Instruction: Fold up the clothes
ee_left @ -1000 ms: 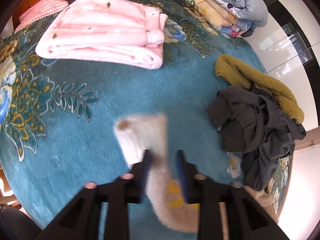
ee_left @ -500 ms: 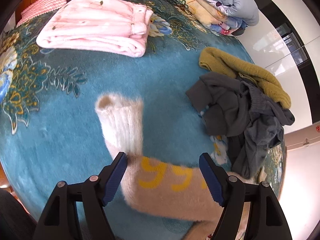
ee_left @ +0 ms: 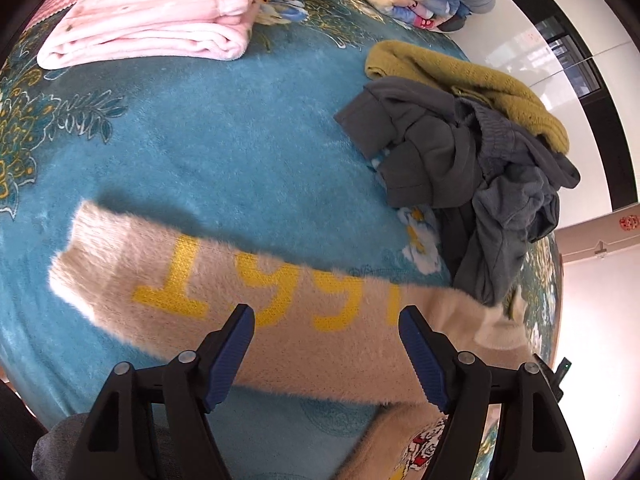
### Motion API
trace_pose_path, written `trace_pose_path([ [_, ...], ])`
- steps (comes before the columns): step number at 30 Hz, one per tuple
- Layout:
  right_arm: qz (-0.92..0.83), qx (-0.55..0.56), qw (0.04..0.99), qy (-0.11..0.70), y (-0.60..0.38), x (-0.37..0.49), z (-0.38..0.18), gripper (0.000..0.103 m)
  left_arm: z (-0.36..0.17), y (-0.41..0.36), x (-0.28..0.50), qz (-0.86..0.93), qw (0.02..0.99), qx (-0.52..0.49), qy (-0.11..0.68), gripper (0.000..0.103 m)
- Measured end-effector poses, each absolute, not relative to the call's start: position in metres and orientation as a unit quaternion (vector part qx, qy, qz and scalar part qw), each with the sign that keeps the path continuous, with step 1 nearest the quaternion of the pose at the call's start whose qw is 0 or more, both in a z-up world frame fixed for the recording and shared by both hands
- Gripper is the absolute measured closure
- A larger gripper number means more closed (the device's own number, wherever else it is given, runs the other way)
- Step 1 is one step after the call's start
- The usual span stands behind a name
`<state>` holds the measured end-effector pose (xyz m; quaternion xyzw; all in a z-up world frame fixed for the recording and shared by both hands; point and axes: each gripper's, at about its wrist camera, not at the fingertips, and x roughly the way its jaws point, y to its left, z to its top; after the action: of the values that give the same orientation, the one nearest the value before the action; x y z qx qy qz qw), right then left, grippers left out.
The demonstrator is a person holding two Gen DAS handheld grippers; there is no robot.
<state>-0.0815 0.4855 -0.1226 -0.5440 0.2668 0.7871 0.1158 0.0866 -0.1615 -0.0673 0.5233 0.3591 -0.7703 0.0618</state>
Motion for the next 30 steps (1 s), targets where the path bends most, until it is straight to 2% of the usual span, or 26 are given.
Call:
trace_pose_path([
  [1, 0.786, -0.548, 0.112, 0.262, 0.483, -0.082, -0.123, 0.078, -0.069, -0.161, 0.087, -0.77, 0.062, 0.525, 0.359, 0.025],
  [5, 0.792, -0.545, 0.116, 0.251, 0.476, -0.077, -0.119, 0.09, -0.07, -0.163, 0.088, -0.769, 0.061, 0.524, 0.36, 0.025],
  [11, 0.819, -0.493, 0.148, 0.255, 0.486, -0.043, -0.096, 0.092, -0.07, -0.17, 0.092, -0.771, 0.061, 0.515, 0.37, 0.025],
  [17, 0.827, -0.42, 0.255, 0.274, 0.534, 0.042, -0.065, 0.094, -0.072, -0.172, 0.093, -0.769, 0.058, 0.51, 0.381, 0.025],
  [20, 0.802, -0.426, 0.288, 0.303, 0.554, 0.08, -0.075, 0.094, -0.075, -0.169, 0.091, -0.767, 0.056, 0.516, 0.377, 0.025],
  [26, 0.764, -0.424, 0.308, 0.377, 0.572, 0.127, -0.094, 0.096, -0.082, -0.166, 0.088, -0.756, 0.073, 0.541, 0.36, 0.025],
  [30, 0.793, -0.4, 0.294, 0.352, 0.547, 0.135, -0.064, 0.096, -0.09, -0.169, 0.09, -0.737, 0.095, 0.555, 0.374, 0.025],
])
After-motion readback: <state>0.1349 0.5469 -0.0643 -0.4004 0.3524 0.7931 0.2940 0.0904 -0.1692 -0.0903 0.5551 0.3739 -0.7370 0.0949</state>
